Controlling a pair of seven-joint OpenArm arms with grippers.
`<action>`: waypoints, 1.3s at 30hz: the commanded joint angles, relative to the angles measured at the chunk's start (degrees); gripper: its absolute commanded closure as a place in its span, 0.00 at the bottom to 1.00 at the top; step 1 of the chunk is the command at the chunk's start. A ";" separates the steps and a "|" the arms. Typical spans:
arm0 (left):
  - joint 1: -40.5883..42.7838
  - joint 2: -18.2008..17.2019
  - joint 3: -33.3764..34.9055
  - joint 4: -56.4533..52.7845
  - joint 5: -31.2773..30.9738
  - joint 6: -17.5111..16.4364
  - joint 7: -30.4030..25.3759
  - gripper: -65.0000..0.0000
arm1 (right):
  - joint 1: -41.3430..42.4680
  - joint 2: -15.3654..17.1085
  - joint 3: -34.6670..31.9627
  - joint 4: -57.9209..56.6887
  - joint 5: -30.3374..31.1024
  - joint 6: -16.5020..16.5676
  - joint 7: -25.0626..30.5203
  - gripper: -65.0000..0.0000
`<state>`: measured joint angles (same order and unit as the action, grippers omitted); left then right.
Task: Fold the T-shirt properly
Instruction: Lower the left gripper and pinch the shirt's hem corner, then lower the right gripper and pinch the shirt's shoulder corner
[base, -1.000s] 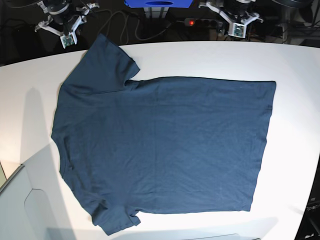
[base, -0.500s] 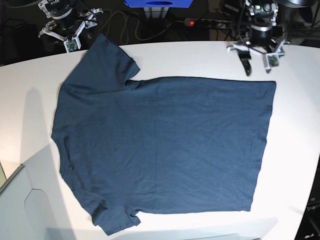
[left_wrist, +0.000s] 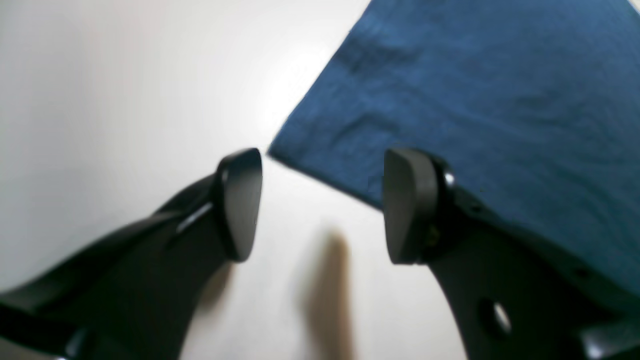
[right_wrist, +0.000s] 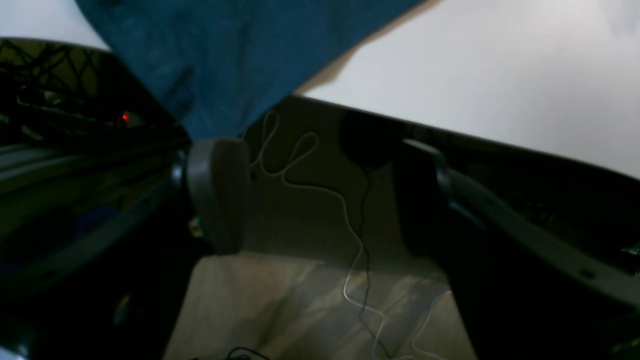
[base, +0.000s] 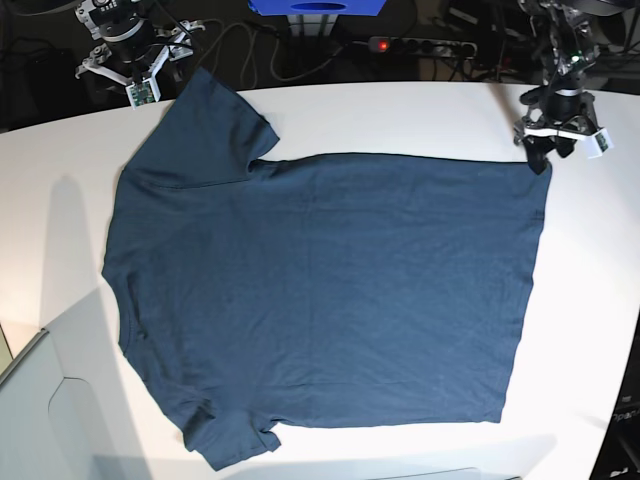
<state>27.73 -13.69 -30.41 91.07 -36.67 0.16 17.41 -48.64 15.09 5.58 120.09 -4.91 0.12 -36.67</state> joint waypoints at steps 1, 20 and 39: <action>-1.04 -1.03 -0.40 -0.03 -0.65 -0.30 -1.37 0.44 | -0.46 0.34 0.09 0.74 -0.06 0.45 0.75 0.34; -6.93 -0.86 0.13 -7.86 -0.57 -2.14 -1.28 0.44 | 1.21 0.25 0.09 0.74 -0.06 0.45 -3.03 0.34; -7.99 -0.77 0.39 -9.35 -0.57 -9.53 -1.28 0.97 | 1.30 0.25 0.00 0.74 -0.06 0.45 -2.59 0.34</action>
<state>20.01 -13.65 -29.69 80.77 -36.69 -9.06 17.21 -46.89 14.96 5.43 119.98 -4.91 0.14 -40.10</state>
